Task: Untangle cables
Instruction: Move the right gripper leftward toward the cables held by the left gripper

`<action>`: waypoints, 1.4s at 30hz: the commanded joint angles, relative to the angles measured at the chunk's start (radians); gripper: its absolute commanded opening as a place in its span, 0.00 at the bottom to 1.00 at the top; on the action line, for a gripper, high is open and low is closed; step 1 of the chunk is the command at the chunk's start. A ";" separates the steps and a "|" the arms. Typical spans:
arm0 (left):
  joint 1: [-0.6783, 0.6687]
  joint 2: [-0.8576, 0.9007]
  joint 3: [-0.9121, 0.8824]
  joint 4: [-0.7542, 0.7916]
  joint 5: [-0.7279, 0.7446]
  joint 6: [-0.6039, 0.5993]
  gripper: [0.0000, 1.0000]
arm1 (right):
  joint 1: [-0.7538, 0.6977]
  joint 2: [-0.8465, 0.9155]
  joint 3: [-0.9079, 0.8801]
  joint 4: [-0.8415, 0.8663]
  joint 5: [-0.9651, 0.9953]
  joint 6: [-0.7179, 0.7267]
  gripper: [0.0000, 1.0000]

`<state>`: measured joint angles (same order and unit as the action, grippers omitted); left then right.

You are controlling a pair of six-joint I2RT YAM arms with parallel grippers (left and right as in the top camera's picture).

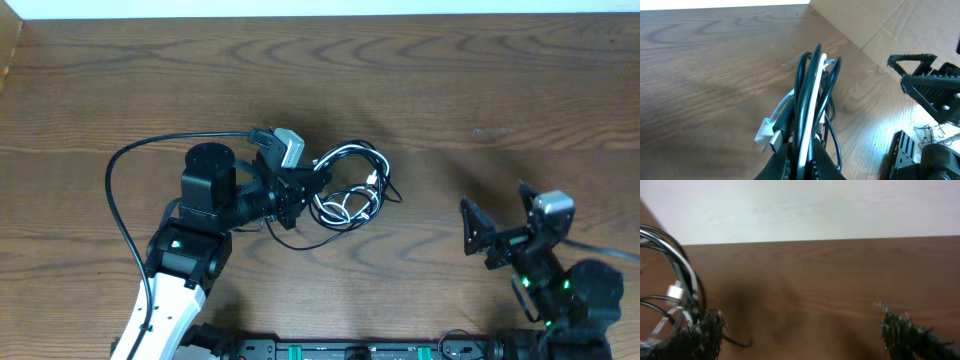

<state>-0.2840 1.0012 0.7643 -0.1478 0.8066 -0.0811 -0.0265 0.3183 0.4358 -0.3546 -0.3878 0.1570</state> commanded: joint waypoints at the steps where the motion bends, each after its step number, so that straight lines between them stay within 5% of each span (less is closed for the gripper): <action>1: 0.001 -0.012 0.030 0.011 0.024 -0.006 0.07 | 0.008 0.130 0.108 -0.071 -0.163 0.024 0.99; 11: 0.001 -0.012 0.030 0.016 0.065 -0.027 0.07 | 0.008 0.417 0.196 -0.111 -0.433 0.124 0.99; 20: 0.001 -0.011 0.030 0.243 0.028 -0.428 0.07 | 0.008 0.539 0.195 -0.109 -0.546 0.164 0.91; 28: 0.001 -0.011 0.030 0.363 -0.068 -0.812 0.07 | 0.009 0.555 0.195 -0.105 -0.695 0.020 0.92; 35: 0.001 -0.011 0.030 0.382 -0.067 -1.011 0.07 | 0.012 0.555 0.195 -0.064 -0.708 -0.024 0.93; 42: 0.001 -0.011 0.030 0.383 -0.067 -1.086 0.07 | 0.100 0.560 0.195 0.035 -0.687 -0.024 0.87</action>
<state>-0.2840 1.0012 0.7650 0.2218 0.7444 -1.0939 0.0292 0.8761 0.6147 -0.3367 -1.0679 0.1535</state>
